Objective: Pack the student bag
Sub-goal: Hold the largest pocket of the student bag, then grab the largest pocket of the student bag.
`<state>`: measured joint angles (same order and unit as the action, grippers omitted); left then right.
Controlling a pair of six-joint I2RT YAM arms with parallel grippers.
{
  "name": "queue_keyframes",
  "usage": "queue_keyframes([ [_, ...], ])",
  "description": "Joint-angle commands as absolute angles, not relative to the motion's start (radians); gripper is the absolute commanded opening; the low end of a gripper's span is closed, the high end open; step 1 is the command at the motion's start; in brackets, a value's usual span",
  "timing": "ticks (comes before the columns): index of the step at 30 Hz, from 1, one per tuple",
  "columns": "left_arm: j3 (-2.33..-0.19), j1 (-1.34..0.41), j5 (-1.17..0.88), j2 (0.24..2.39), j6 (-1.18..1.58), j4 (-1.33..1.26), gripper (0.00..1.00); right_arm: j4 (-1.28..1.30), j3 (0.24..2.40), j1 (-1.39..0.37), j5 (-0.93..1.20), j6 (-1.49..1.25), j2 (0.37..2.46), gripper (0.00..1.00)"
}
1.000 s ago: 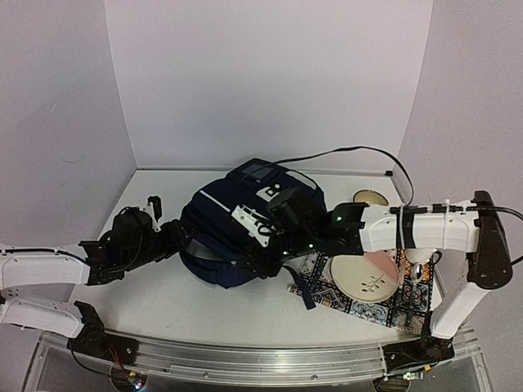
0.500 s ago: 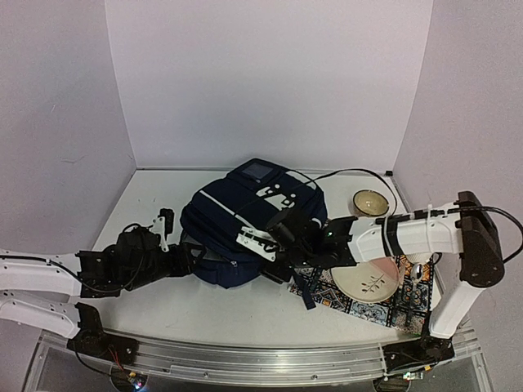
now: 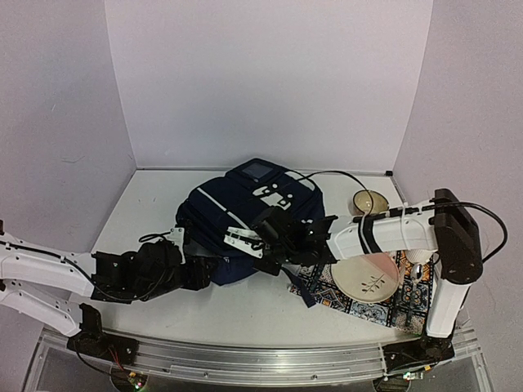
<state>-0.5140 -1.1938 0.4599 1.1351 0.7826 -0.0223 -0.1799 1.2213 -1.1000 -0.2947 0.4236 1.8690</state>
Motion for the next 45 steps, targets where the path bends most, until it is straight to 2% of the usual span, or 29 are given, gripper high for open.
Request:
queue_keyframes([
  [1,-0.569,-1.204,0.485,1.139,0.785,-0.006,0.56,-0.179,1.282,-1.088,-0.24,0.421,1.834,0.0],
  [9,-0.639,-1.229,0.516,1.209,0.787,0.049,0.5,-0.121,1.341,-1.056,-0.157,0.376,1.788,0.0],
  [22,-0.789,-1.286,0.676,1.422,0.854,0.103,0.38,-0.05,1.409,-1.039,-0.087,0.291,1.782,0.0],
  [33,-0.899,-1.293,0.778,1.592,0.862,0.192,0.34,-0.043,1.435,-1.037,-0.057,0.27,1.784,0.0],
  [39,-0.929,-1.298,0.819,1.606,0.906,0.315,0.21,-0.042,1.424,-1.026,-0.063,0.273,1.764,0.0],
  [41,-0.925,-1.297,0.82,1.567,0.9,0.34,0.13,-0.042,1.414,-1.013,-0.064,0.275,1.755,0.0],
  [45,-0.914,-1.298,0.807,1.465,0.864,0.386,0.05,-0.043,1.387,-0.982,-0.066,0.29,1.733,0.0],
])
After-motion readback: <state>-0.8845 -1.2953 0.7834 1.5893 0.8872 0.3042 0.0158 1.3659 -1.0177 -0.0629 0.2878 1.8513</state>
